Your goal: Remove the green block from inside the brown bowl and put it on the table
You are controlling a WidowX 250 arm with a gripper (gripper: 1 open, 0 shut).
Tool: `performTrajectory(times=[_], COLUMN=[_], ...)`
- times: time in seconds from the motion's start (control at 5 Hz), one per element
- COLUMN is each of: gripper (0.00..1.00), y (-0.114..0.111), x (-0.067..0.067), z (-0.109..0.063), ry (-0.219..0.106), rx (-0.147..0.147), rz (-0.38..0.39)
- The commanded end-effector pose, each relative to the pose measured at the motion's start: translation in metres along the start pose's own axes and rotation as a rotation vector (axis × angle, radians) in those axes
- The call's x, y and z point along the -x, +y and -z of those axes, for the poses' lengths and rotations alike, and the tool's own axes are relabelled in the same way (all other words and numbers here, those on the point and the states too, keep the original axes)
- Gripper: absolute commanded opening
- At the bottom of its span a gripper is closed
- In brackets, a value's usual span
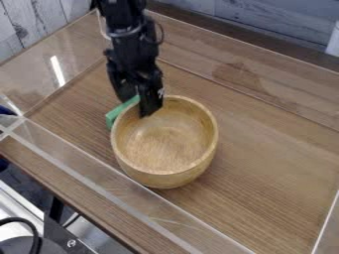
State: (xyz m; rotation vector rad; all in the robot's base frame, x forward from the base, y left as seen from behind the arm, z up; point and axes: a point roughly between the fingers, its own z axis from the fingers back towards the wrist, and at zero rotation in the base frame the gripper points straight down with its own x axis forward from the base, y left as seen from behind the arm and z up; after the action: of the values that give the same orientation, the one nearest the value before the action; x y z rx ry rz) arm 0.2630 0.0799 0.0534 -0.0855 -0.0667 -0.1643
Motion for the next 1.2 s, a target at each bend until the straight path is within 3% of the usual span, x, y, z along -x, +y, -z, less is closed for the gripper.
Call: performTrajectory(times=[0.0, 0.2, 0.6, 1.0], gripper=[1.0, 1.0, 1.0, 1.0], y=[0.004, 0.004, 0.01, 0.011], x=[-0.007, -0.007, -0.008, -0.005], z=[-0.032, -0.044, -0.023, -0.001], ry=[-0.039, -0.029, -0.002, 0.045], rx=[-0.037, -0.042, 0.019, -0.011], rz=[-0.025, -0.052, -0.005, -0.031])
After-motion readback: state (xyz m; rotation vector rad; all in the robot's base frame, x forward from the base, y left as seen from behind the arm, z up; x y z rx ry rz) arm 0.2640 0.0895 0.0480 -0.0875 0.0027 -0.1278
